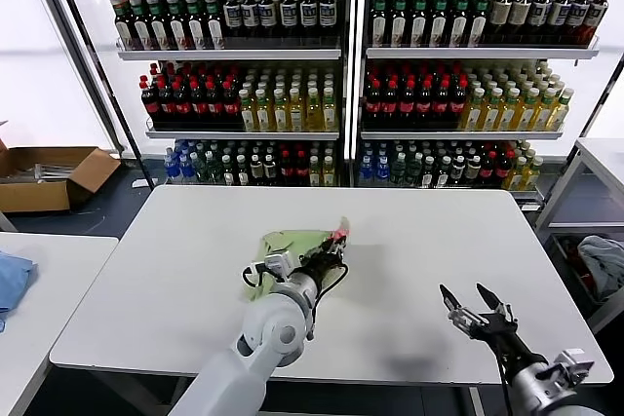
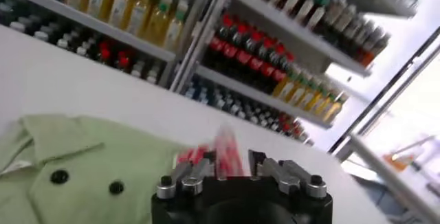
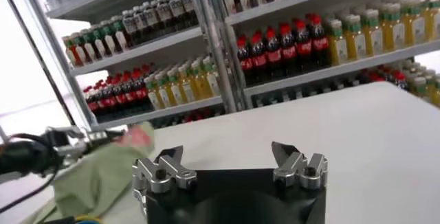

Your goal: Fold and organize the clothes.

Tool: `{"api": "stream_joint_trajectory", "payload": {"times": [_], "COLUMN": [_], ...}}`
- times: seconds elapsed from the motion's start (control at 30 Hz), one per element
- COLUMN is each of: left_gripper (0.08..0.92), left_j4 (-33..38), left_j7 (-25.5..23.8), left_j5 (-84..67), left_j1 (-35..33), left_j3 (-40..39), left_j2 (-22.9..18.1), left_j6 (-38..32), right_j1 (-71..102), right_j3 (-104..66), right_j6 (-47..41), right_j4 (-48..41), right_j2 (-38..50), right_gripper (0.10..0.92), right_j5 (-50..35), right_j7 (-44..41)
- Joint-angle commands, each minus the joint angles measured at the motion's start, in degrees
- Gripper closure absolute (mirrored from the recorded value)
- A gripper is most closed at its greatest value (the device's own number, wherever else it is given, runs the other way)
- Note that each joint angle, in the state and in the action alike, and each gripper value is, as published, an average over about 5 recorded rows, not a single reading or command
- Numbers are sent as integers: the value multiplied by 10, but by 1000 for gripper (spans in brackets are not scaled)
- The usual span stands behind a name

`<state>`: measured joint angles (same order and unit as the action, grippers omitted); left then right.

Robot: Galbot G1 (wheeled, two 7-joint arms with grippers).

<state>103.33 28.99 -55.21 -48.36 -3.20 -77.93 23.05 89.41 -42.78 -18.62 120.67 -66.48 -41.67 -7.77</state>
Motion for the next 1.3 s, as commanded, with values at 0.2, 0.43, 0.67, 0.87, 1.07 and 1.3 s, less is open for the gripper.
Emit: {"api": "stream_joint_trajectory", "payload": {"times": [0.2, 0.43, 0.67, 0.87, 1.07, 1.3], "left_gripper": [459, 260, 181, 177, 177, 177], "left_j4": [141, 185, 213, 214, 214, 213], "left_j7": [-87, -82, -68, -66, -64, -61], "left_j5": [-11, -12, -15, -18, -19, -18], "left_j1": [-99, -149, -171, -176, -174, -172], "left_j3": [173, 232, 258, 268, 268, 268], "left_j2": [117, 137, 130, 129, 128, 126], "left_j6": [-38, -34, -34, -32, -30, -29], "right_j1": [-320, -422, -433, -415, -387, -317], "right_j3": [320, 421, 451, 435, 401, 315], "right_j6": [-82, -143, -147, -146, -146, -145], "right_j4": [-197, -285, -292, -266, -233, -188], "right_j2": [-10, -38, -31, -14, 31, 127], "right_gripper": [203, 203, 301, 475, 630, 830], "right_j5": [-3, 13, 16, 22, 50, 63], "right_j7": [134, 167, 180, 177, 156, 101]}}
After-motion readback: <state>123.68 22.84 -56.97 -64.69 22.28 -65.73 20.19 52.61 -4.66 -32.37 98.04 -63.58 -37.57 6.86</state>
